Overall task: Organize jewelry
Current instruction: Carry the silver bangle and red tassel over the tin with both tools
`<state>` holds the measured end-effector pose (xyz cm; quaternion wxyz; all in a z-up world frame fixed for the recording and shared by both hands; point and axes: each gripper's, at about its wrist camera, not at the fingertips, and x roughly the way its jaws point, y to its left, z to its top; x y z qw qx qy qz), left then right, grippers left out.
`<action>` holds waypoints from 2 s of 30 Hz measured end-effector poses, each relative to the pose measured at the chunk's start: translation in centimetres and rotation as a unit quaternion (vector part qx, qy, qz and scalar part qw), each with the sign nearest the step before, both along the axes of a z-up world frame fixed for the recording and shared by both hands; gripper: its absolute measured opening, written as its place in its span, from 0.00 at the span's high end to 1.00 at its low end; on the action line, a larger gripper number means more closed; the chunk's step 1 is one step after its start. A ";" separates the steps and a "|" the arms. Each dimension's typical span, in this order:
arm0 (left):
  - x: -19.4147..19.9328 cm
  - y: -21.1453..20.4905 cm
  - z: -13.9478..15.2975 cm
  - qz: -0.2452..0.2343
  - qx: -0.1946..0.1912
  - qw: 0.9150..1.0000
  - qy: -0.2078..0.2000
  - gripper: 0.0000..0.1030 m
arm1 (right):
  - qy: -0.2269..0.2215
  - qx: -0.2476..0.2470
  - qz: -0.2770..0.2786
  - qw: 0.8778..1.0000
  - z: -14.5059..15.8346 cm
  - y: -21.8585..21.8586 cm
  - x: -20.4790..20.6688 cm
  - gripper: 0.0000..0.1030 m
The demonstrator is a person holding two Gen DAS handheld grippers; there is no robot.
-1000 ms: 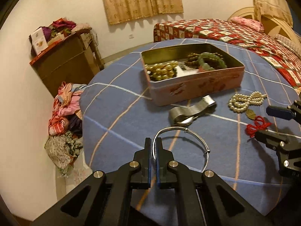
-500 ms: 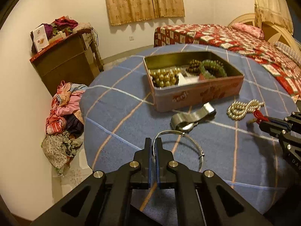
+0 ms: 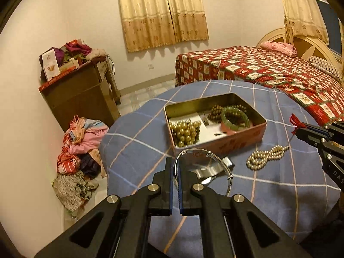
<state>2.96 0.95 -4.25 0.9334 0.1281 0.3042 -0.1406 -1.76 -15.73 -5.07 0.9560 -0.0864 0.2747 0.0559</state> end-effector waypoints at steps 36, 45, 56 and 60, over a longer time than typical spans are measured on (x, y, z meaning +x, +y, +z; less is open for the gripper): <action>9.7 -4.3 1.7 -0.010 0.029 0.999 -0.022 0.98 | -0.018 -0.053 -0.016 0.998 2.3 -0.2 8.7 0.93; 11.3 -5.0 1.0 -0.005 0.035 0.999 -0.018 0.98 | -0.008 -0.054 -0.023 0.998 2.0 -0.5 10.3 0.93; 12.3 -5.7 0.2 0.002 0.039 0.999 -0.011 0.98 | -0.003 -0.054 -0.027 0.998 1.9 -0.3 11.5 0.93; 12.6 -5.7 0.0 0.003 0.041 0.999 -0.010 0.98 | 0.001 -0.050 -0.028 0.998 1.7 -0.3 12.0 0.93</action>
